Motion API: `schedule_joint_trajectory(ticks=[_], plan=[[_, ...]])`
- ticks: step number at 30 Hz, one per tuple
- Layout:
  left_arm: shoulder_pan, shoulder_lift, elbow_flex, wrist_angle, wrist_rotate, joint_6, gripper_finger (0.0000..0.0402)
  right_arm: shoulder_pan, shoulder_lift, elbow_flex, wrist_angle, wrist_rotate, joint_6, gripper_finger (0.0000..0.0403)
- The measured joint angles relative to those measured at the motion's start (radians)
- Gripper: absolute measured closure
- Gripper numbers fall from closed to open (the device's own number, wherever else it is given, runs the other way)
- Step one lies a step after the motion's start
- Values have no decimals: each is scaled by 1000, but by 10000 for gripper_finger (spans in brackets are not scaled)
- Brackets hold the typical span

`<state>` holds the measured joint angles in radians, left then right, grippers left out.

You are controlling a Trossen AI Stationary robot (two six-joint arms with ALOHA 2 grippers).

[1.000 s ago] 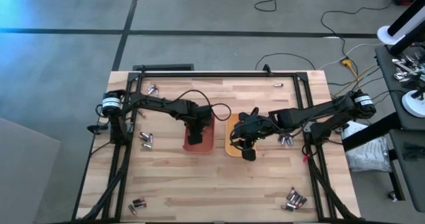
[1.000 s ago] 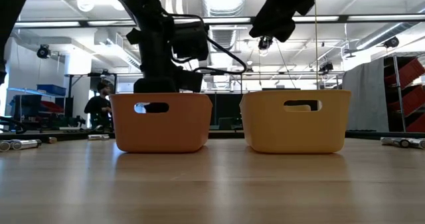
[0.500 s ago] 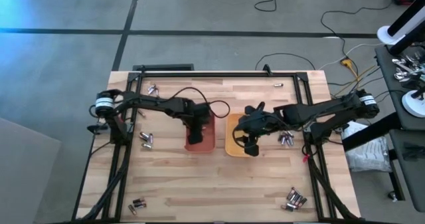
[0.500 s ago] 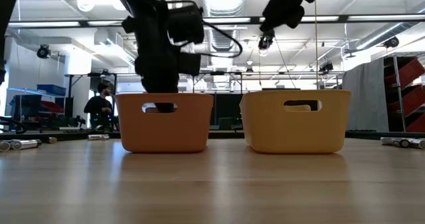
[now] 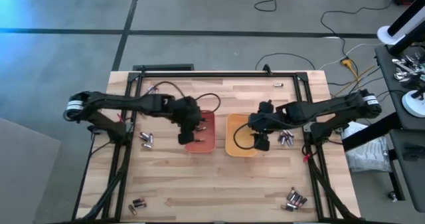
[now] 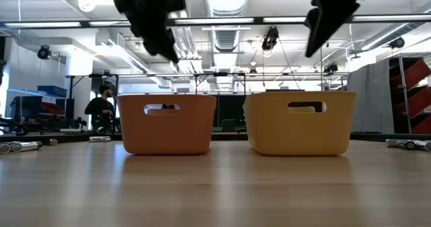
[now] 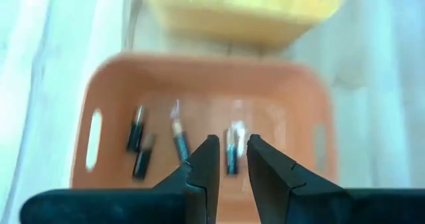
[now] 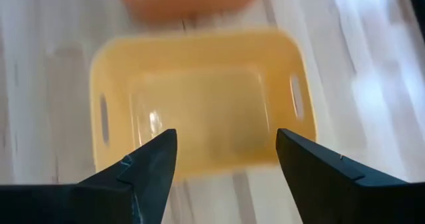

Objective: Sort batteries
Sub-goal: Put the black-silver battery into the yellow bin

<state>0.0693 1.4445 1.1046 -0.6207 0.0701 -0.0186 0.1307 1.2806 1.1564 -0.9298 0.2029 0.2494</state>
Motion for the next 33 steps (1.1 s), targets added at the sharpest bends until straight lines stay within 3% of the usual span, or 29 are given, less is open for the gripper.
schedule_joint_trajectory(ticks=[5, 14, 21, 33], plan=[[-82, -119, -122, 229, 2, 10, 343, 0, -13, -27, -96, 1, 58, 138], [-188, -246, -350, 496, 56, 63, 343, 1, -41, -215, -119, -34, 104, 113], [-191, -307, -426, 521, 52, 34, 343, 2, -92, -316, -138, -53, 217, 104], [-190, -318, -429, 522, 51, 32, 343, 0, -138, -488, -137, -45, 599, 104]])
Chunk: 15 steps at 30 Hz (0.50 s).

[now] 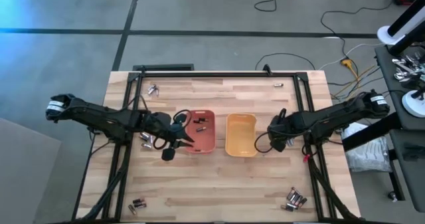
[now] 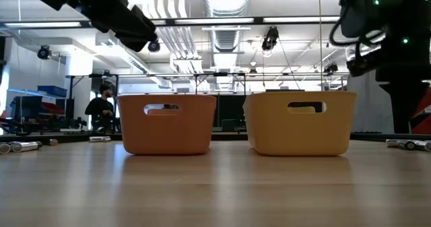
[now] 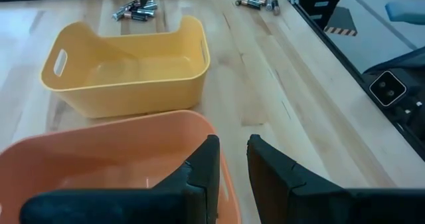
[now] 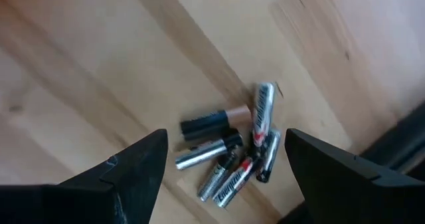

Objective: Sort batteries
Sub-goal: Put the black-silver battery into the yellow bin

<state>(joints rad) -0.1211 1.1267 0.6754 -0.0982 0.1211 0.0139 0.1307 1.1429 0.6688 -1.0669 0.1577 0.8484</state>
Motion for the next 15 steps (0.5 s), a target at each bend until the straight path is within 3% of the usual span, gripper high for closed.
schedule_joint_trajectory(ticks=[11, 15], plan=[[0, 7, 0, 12, -7, 1, 343, -19, -5, -42, 23, 1, 300, 128], [0, 14, 0, 68, -7, 21, 343, -34, -4, -41, 41, 2, 269, 147]])
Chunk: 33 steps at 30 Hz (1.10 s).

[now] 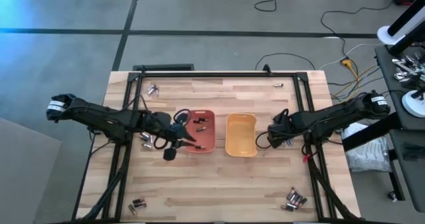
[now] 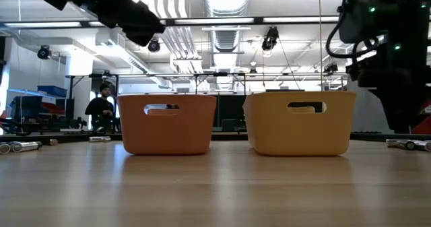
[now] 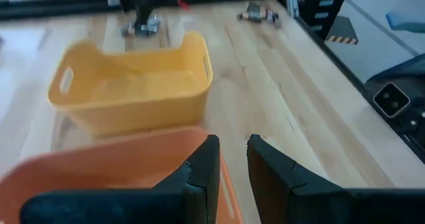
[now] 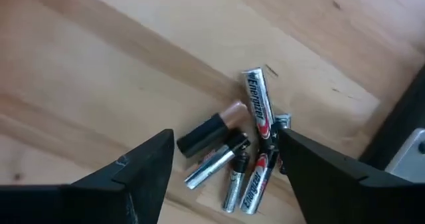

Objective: Sort batteries
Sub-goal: Put the black-silver battery into the yellow bin

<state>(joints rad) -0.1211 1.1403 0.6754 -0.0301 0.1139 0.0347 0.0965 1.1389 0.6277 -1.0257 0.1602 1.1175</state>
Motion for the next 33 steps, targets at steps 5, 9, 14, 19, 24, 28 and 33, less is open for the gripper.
schedule_joint_trajectory(ticks=[5, 9, 14, 19, 24, 28, 33], plan=[[1, 3, 0, 43, 0, 12, 343, -83, 0, 0, -1, 32, -69, 174], [1, 3, 0, 51, 0, 15, 343, -188, 1, 7, 3, 20, -181, 193], [2, 3, 0, 152, -3, 104, 343, -369, 2, 94, 26, 27, -369, 211], [2, 3, 0, 258, -16, 196, 343, -589, 3, 190, 95, 73, -523, 230], [3, 3, 0, 266, -129, 219, 343, -801, 38, 256, 192, 38, -791, 251], [3, 3, 0, 249, -190, 220, 343, -890, 113, 337, 210, -49, -1001, 257], [4, 3, 0, 246, -195, 275, 343, -931, 295, 489, 122, -52, -1127, 253]])
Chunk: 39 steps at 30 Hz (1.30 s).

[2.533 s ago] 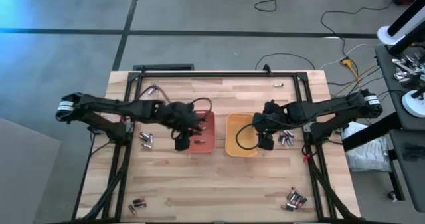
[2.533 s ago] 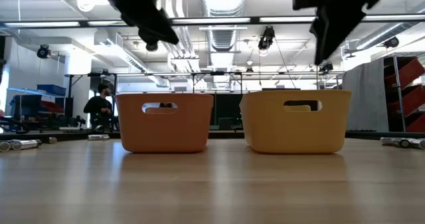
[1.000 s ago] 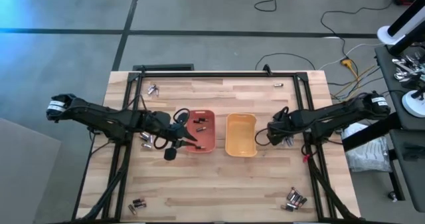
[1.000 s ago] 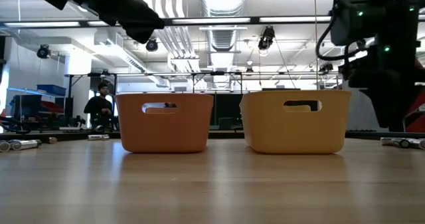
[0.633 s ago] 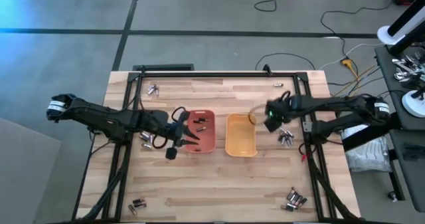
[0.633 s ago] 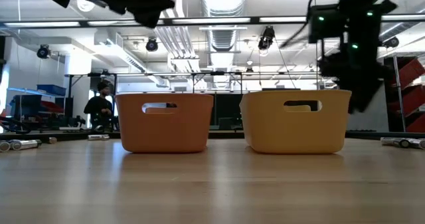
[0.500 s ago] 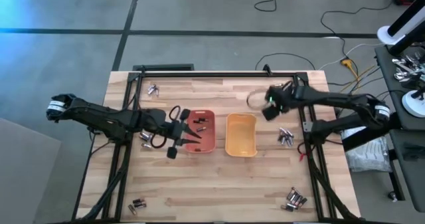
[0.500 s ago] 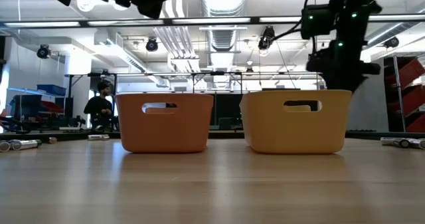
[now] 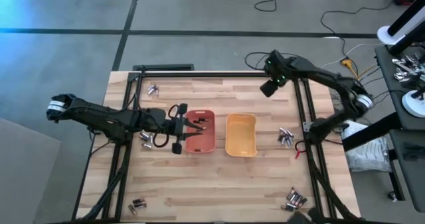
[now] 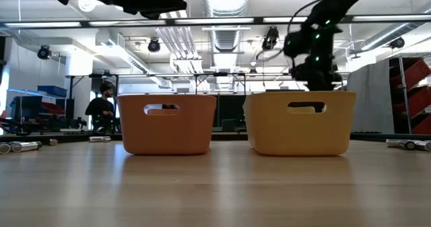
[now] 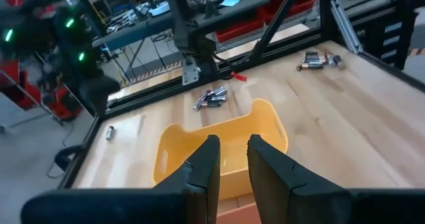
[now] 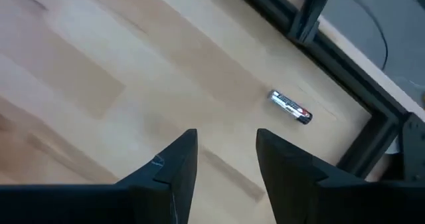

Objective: Sort batteries
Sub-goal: Put the black-silver battery into the yellow bin

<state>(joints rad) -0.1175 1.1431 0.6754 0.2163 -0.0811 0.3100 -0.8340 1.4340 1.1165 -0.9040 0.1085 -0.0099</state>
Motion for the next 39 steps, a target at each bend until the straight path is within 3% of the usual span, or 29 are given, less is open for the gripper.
schedule_joint_trajectory(ticks=[5, 9, 14, 18, 26, 39], plan=[[1, 0, 0, -9, -26, 22, 343, -24, 199, 118, -149, 33, -231, 244], [2, 0, 0, -31, -43, 22, 343, -42, 314, 153, -168, 90, -378, 236], [2, 0, 0, -63, -43, 4, 343, -83, 397, 192, -167, 106, -490, 229], [1, 0, 0, -63, -43, 17, 343, -108, 438, 214, -165, 204, -565, 233], [7, 0, 0, -59, -44, 22, 343, -121, 480, 222, -164, 268, -557, 254], [17, 0, 0, -60, -44, 22, 343, -122, 545, 222, -105, 255, -562, 275]])
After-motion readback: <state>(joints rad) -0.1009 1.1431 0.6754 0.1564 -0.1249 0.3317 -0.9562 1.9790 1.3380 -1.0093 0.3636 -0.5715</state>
